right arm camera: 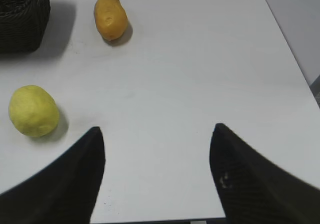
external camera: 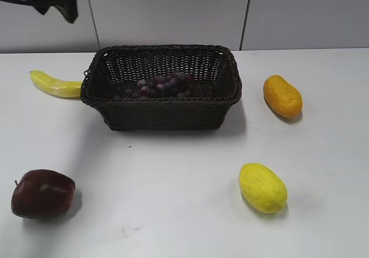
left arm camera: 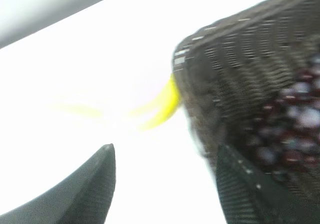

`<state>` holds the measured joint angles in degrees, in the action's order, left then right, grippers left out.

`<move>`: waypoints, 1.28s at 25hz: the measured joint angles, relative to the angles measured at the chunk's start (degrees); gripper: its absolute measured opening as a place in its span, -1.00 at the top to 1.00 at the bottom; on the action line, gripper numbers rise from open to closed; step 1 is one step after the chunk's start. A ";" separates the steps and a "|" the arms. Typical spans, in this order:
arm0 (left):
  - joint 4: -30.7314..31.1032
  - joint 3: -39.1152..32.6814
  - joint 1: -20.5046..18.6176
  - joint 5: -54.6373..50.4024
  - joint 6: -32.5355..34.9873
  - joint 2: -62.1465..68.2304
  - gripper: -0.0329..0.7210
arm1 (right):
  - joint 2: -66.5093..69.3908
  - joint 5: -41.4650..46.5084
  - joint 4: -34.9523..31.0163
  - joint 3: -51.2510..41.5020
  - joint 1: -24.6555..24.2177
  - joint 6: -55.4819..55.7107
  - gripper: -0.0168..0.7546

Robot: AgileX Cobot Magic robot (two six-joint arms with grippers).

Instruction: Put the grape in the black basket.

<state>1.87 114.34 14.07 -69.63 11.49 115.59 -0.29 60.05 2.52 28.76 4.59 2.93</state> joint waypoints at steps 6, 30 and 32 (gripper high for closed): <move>-1.17 -4.67 -9.13 -0.05 -3.33 -1.93 -0.60 | 0.00 0.00 0.00 0.00 0.00 0.00 -0.34; -5.05 -70.02 -13.13 5.92 -3.57 -39.45 -0.50 | 0.00 0.00 0.00 0.00 0.00 0.00 -0.34; -5.16 -73.68 -13.13 6.58 -3.57 -45.05 -0.50 | 0.00 0.00 0.00 0.00 0.00 0.00 -0.34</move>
<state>-3.29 40.66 0.95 -63.05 7.92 70.55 -0.29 60.05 2.52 28.76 4.59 2.93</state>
